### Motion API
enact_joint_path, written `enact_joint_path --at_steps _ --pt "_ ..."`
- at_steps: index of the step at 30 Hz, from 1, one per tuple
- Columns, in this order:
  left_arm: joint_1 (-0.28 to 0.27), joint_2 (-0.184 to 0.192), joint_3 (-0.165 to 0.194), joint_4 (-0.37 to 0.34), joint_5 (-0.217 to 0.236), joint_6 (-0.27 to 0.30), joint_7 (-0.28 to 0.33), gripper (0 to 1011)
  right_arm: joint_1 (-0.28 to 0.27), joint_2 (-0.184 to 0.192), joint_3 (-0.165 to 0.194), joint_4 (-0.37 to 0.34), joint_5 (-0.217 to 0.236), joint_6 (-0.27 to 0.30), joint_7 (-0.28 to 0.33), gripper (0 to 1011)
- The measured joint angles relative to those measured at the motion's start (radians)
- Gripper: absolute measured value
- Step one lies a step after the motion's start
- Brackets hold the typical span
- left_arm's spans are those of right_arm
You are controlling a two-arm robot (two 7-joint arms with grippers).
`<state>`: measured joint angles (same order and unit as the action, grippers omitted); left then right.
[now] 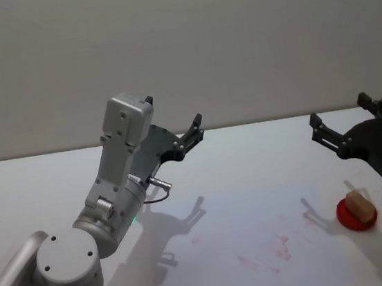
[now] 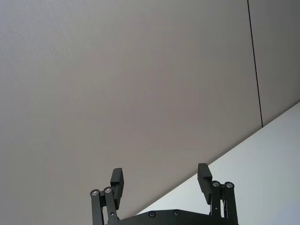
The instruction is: Use the one hand to pick up the stamp and affix it onto the A4 paper.
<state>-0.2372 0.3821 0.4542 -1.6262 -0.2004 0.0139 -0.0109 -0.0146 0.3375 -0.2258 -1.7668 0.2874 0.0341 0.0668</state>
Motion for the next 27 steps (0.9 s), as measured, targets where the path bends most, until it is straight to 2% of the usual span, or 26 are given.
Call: enact_joint_path --at_steps 27 --pt "0.000 0.000 0.000 0.000 0.000 0.000 0.000 1001 0.000 0.000 0.000 0.000 0.000 0.000 0.000 1001"
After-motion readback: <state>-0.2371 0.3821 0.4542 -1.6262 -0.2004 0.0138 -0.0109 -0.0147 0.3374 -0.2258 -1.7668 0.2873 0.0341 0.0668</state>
